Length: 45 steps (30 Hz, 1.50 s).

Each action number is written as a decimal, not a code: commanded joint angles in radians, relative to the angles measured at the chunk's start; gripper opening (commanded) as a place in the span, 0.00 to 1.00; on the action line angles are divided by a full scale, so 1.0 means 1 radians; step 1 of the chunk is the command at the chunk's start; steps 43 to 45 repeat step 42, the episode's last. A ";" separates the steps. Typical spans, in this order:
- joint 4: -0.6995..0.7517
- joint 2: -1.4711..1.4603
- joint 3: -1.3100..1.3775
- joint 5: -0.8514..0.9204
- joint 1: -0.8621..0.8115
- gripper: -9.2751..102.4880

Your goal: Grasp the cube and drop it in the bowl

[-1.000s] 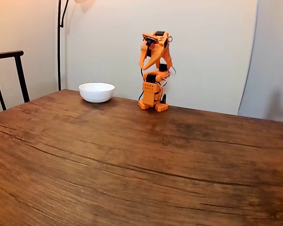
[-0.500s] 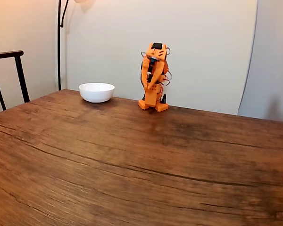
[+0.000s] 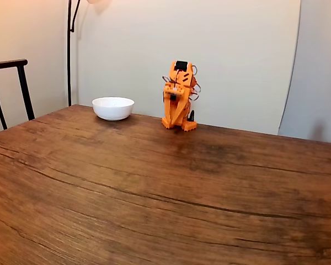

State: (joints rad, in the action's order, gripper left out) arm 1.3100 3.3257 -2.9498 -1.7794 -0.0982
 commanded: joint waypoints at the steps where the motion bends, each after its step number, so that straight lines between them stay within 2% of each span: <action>1: -0.048 -0.002 -0.038 0.006 0.006 0.08; 6: -0.156 -0.009 -0.164 0.002 0.063 0.08; 12: -0.156 -0.011 -0.161 -0.008 0.080 0.08; 24: 0.031 -0.003 -0.161 0.003 0.067 0.08; 45: 0.034 -0.005 -0.161 -0.006 0.069 0.08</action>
